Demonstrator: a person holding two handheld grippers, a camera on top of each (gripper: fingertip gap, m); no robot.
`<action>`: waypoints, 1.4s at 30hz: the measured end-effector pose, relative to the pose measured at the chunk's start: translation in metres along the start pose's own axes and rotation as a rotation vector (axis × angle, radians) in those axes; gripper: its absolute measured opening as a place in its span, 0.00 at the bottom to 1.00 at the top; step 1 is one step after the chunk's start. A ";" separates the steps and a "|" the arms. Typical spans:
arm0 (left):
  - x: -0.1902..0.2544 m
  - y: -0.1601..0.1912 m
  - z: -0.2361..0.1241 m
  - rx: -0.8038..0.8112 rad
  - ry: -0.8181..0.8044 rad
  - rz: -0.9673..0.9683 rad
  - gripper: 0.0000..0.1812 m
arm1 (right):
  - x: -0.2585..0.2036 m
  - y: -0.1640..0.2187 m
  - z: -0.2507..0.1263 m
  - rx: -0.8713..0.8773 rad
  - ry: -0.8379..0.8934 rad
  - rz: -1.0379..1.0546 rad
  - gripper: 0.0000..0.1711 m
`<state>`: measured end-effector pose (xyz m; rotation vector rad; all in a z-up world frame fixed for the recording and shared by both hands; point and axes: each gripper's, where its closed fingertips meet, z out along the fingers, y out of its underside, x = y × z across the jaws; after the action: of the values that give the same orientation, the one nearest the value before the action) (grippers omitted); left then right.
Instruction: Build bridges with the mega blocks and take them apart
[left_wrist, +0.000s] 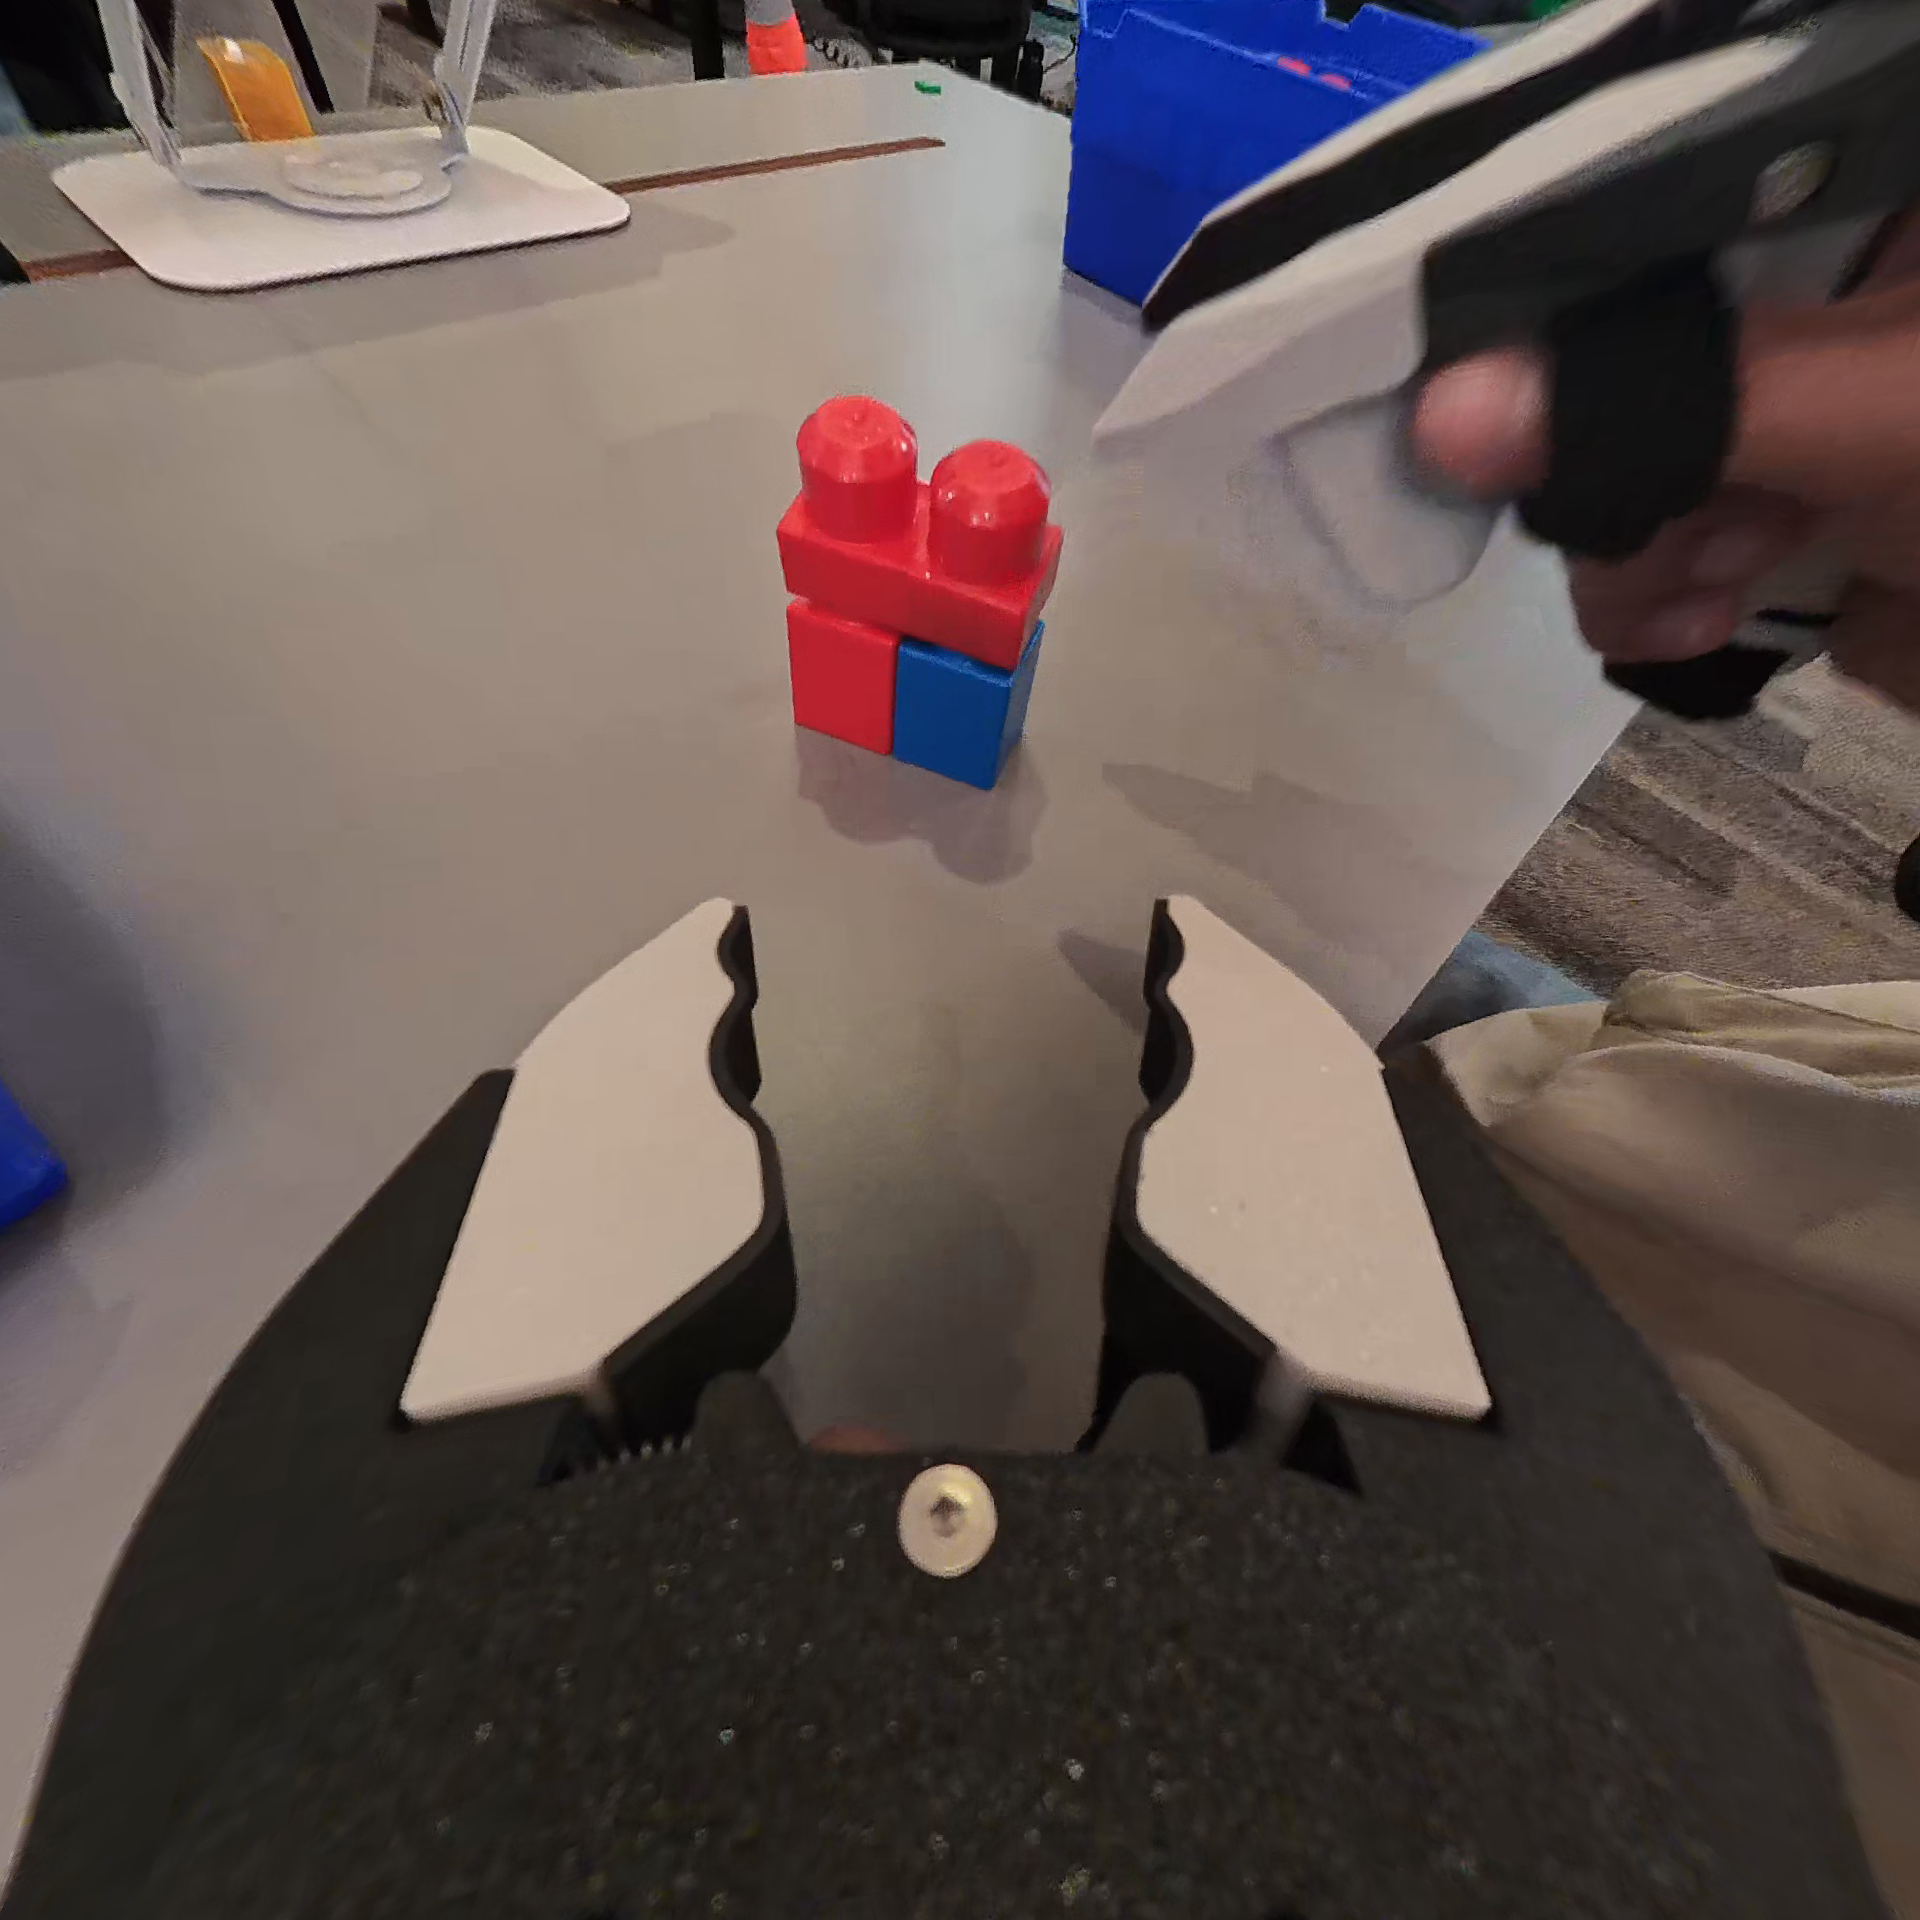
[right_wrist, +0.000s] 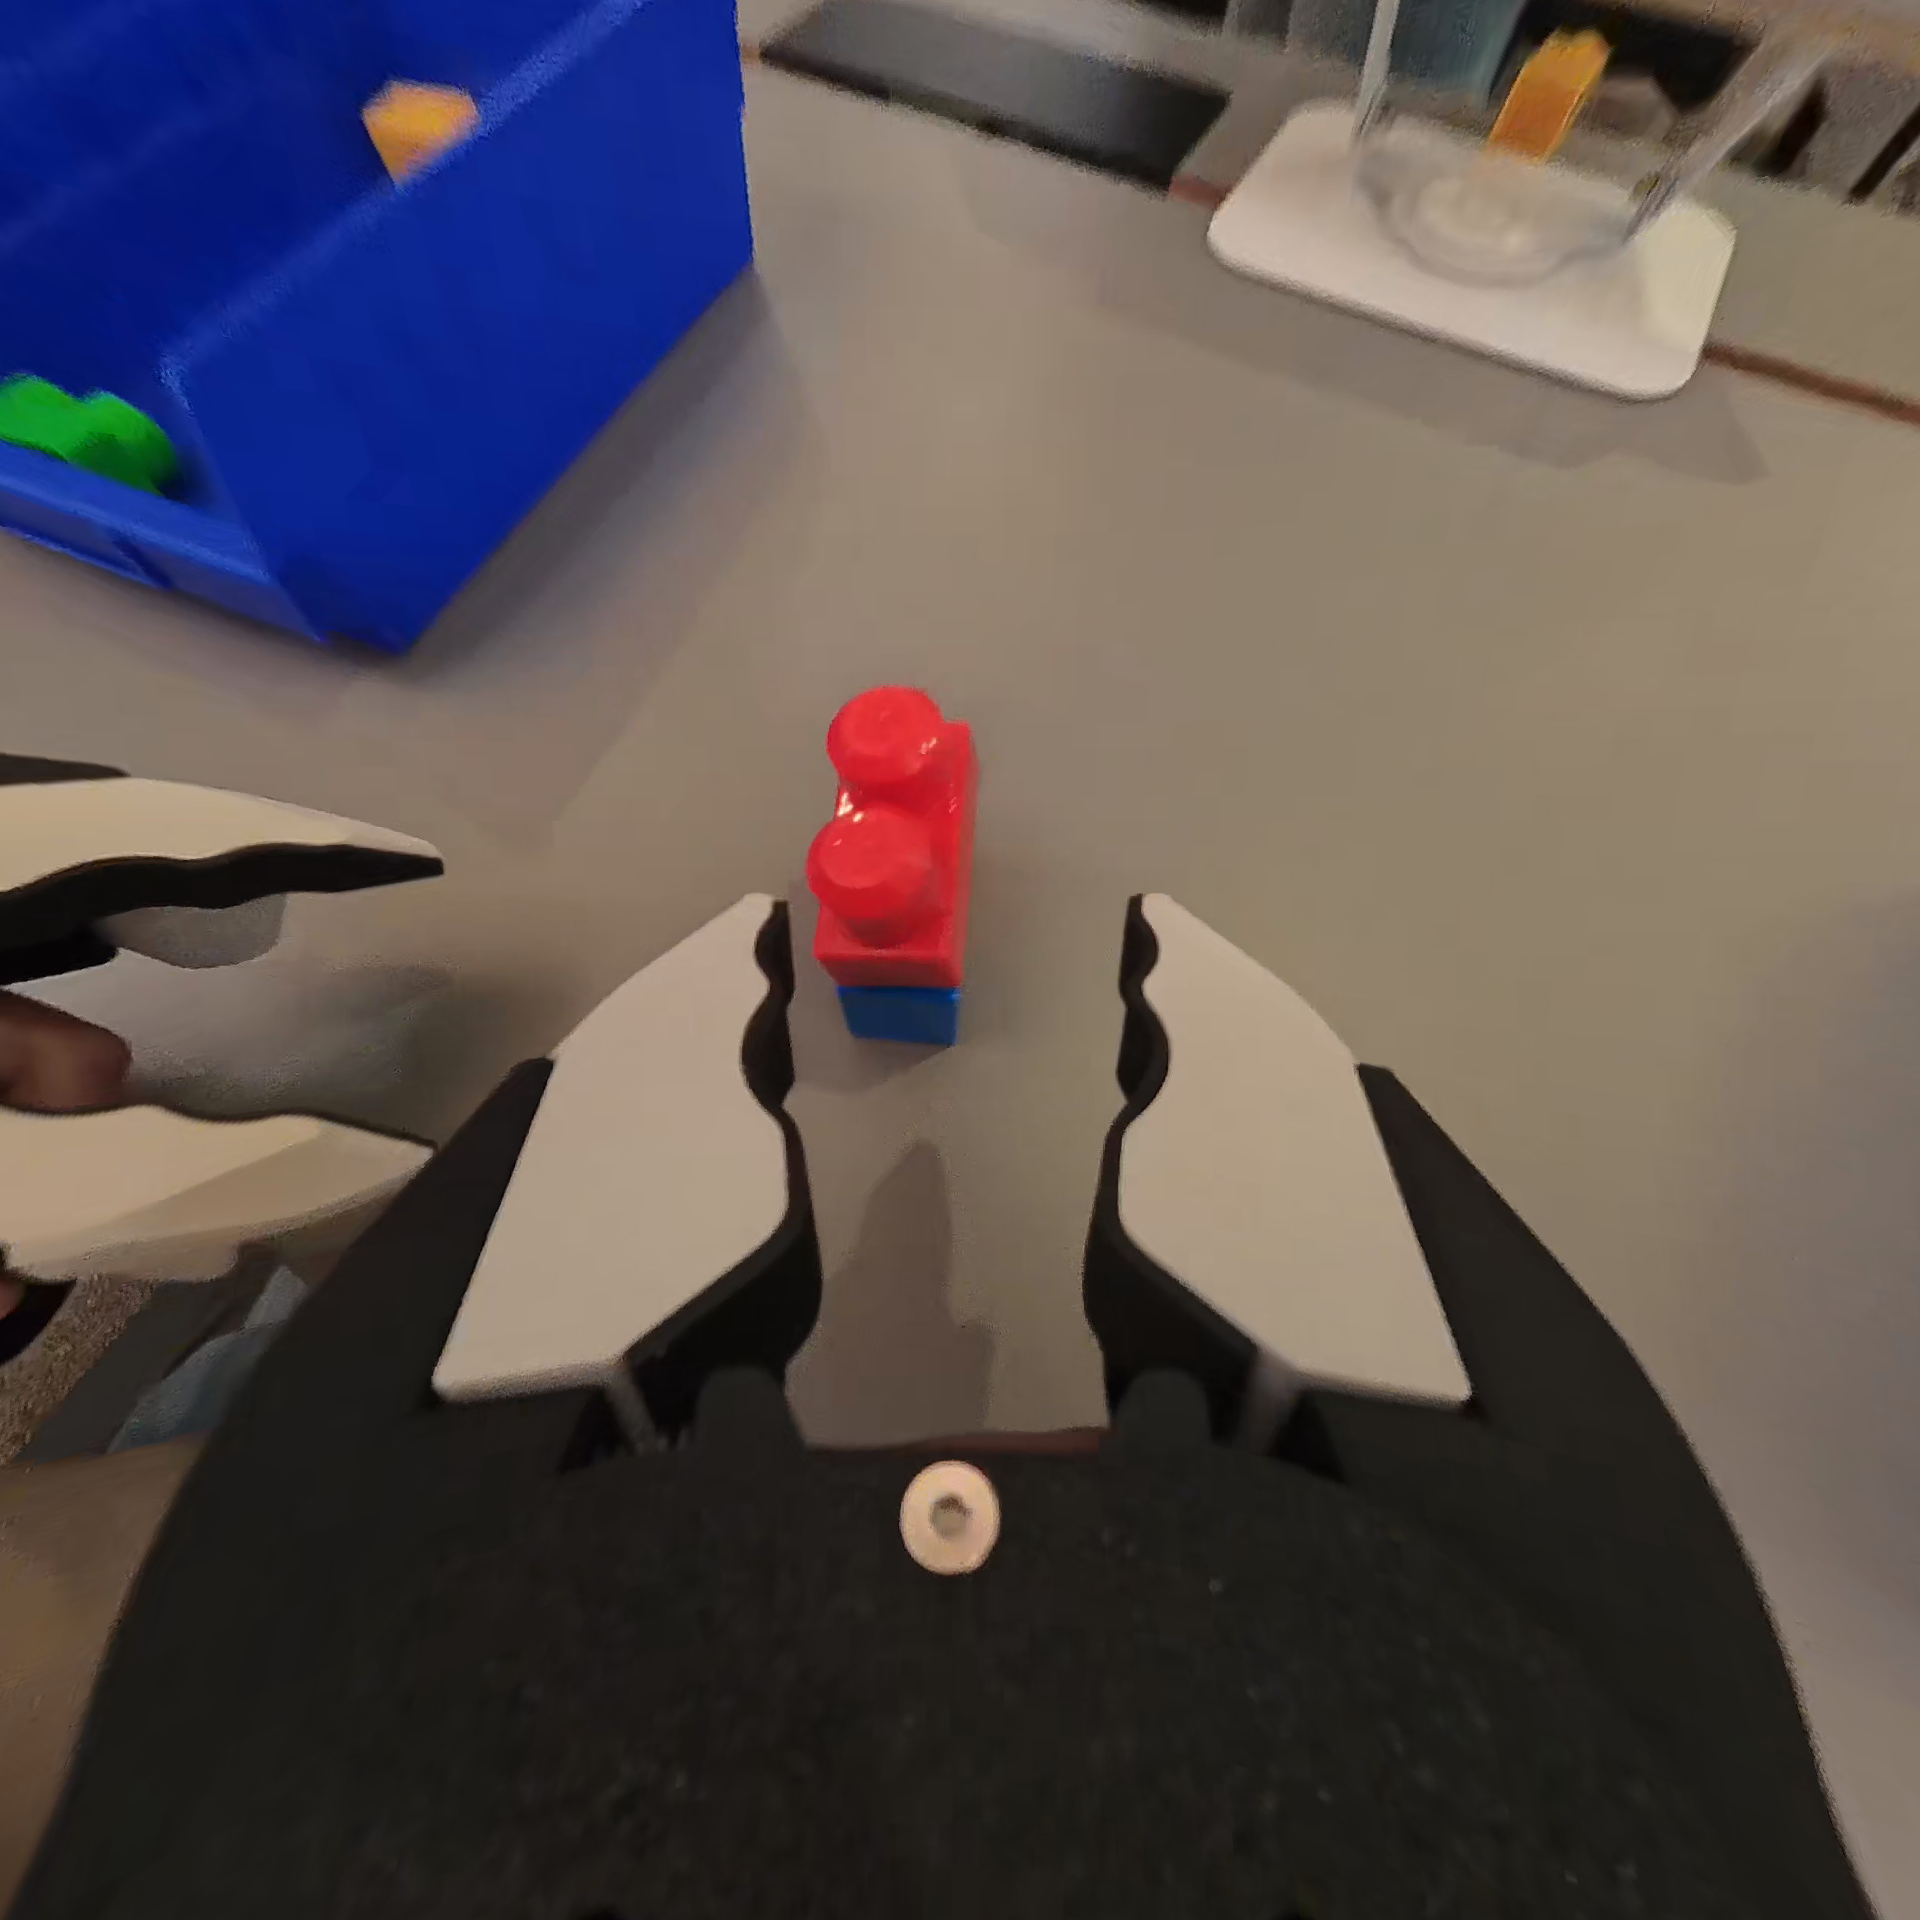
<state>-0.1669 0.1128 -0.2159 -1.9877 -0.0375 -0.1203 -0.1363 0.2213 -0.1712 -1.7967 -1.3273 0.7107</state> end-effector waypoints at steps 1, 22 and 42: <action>-0.002 -0.004 -0.001 0.008 -0.010 0.018 0.41 | 0.007 -0.006 -0.010 0.027 -0.008 0.000 0.37; -0.020 0.005 0.101 -0.364 0.120 0.174 0.61 | 0.052 0.039 -0.065 0.176 -0.304 0.164 0.36; -0.013 0.004 0.130 -0.426 0.183 0.257 0.57 | 0.066 0.035 -0.065 0.167 -0.316 0.159 0.35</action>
<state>-0.1705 0.2298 -0.2732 -2.3763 0.3907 -0.1523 -0.0466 0.2621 -0.1644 -1.7165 -1.2877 1.1974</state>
